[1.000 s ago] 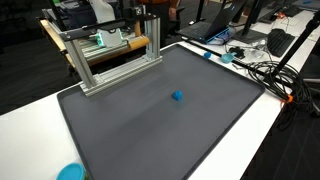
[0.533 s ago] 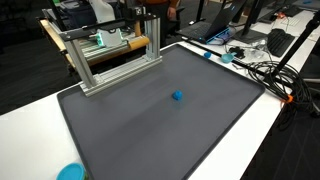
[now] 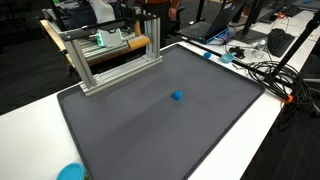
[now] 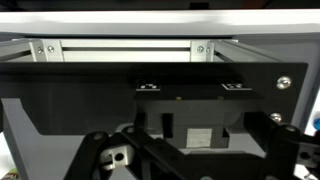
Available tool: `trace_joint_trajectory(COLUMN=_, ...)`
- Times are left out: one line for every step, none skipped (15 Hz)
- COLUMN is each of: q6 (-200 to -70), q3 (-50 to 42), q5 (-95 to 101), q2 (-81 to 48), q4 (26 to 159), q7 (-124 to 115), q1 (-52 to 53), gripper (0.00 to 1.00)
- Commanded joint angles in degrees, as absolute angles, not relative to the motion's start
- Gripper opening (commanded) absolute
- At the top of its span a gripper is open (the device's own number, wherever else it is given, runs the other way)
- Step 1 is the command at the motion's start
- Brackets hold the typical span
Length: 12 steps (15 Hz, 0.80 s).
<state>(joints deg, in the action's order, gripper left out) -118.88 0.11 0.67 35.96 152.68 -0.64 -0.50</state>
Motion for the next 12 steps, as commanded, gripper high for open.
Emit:
trace_joint_trajectory(q6=-118.70, q3=0.04, q5=0.25, q2=36.53, q4=153.55, q7=-0.38, q1=-0.10, gripper=0.86)
trace_joint_trajectory(q6=-118.90, q3=0.03, q5=0.19, q2=36.60, q4=153.66, q7=-0.37, q1=-0.05, gripper=0.85)
trace_joint_trajectory(q6=-119.35, q3=-0.06, q5=-0.05, q2=36.65, q4=153.87, q7=-0.31, q1=0.05, gripper=0.86)
trace_joint_trajectory(q6=-119.97, q3=0.03, q5=-0.08, q2=36.68, q4=154.13, q7=-0.61, q1=-0.02, gripper=0.81)
trace_joint_trajectory(q6=-120.48, q3=-0.09, q5=-0.28, q2=36.82, q4=154.44, q7=-0.61, q1=0.00, gripper=0.83)
trace_joint_trajectory(q6=-120.79, q3=-0.18, q5=-0.47, q2=36.90, q4=154.63, q7=-0.55, q1=0.04, gripper=0.80)
trace_joint_trajectory(q6=-121.00, q3=-0.20, q5=-0.48, q2=37.01, q4=154.86, q7=-0.58, q1=-0.03, gripper=0.81)
trace_joint_trajectory(q6=-121.25, q3=-0.17, q5=-0.44, q2=37.15, q4=155.10, q7=-0.72, q1=-0.12, gripper=0.79)
trace_joint_trajectory(q6=-121.50, q3=-0.15, q5=-0.43, q2=37.41, q4=155.41, q7=-0.84, q1=-0.18, gripper=0.70)
trace_joint_trajectory(q6=-121.85, q3=-0.10, q5=-0.38, q2=37.70, q4=155.81, q7=-0.99, q1=-0.24, gripper=0.64)
trace_joint_trajectory(q6=-122.13, q3=-0.10, q5=-0.37, q2=37.88, q4=156.13, q7=-0.93, q1=-0.22, gripper=0.60)
trace_joint_trajectory(q6=-122.70, q3=0.14, q5=-0.14, q2=38.15, q4=156.58, q7=-1.40, q1=-0.40, gripper=0.55)
